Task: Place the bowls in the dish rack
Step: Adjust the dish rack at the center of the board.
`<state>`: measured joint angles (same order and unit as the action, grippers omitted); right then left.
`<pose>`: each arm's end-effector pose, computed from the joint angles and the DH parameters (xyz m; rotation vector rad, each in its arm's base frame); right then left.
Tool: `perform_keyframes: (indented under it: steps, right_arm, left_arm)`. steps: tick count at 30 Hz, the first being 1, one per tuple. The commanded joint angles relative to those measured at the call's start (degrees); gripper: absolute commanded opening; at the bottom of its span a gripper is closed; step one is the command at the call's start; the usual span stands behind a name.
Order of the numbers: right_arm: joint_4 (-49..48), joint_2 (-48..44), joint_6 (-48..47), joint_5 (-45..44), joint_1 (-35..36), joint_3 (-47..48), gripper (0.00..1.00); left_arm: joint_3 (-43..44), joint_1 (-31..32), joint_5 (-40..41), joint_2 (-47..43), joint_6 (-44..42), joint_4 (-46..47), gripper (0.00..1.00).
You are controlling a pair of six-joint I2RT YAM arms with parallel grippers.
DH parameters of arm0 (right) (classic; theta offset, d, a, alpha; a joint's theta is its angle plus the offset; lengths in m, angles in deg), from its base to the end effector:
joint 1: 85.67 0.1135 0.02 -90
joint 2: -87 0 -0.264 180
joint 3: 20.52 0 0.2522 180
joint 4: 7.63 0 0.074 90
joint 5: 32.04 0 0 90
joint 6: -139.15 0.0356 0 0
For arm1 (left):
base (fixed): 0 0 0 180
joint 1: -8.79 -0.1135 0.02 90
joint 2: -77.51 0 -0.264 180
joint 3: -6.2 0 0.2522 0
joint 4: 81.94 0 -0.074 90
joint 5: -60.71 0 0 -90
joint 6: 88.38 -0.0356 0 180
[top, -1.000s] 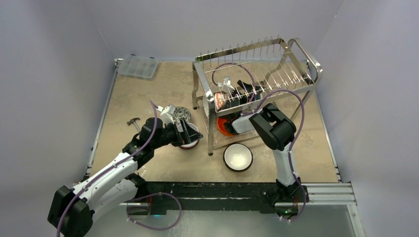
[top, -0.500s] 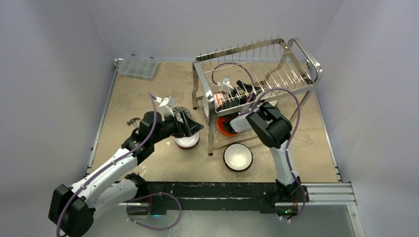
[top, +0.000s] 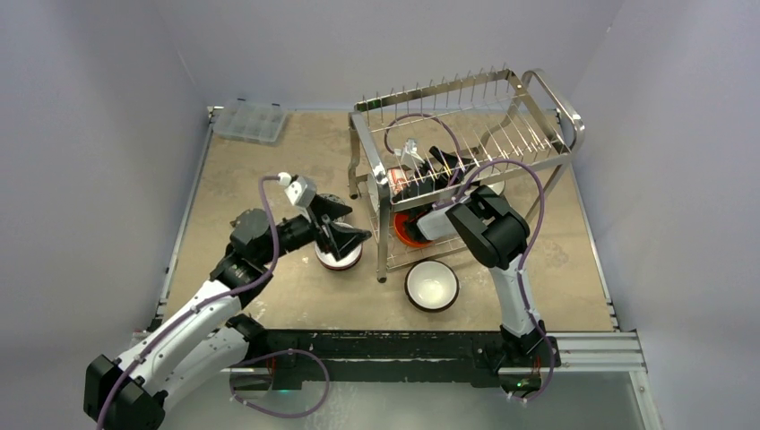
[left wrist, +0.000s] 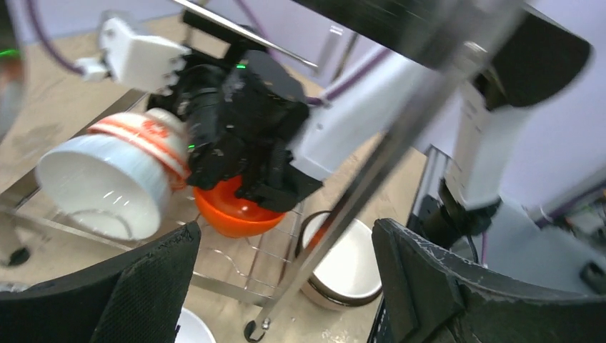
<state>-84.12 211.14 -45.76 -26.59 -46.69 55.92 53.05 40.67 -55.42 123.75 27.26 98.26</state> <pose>0.3377 0.2277 0.1827 -0.3030 1.7194 -1.5194 0.1578 -0.1166 0.3084 0.4722 1.6082 -1.1281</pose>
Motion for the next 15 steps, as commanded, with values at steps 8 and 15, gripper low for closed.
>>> perform_keyframes:
  steps: [8,15]
  right_arm:
    - [-27.06,1.28,0.26,-1.58,1.85,-0.37,0.99]
    - [-27.08,1.92,1.05,-1.74,1.87,-0.53,0.99]
  left_arm:
    - [-2.51,7.89,-4.23,4.95,-11.22,19.52,0.85]
    - [2.77,14.49,11.41,12.76,-14.5,20.23,0.57]
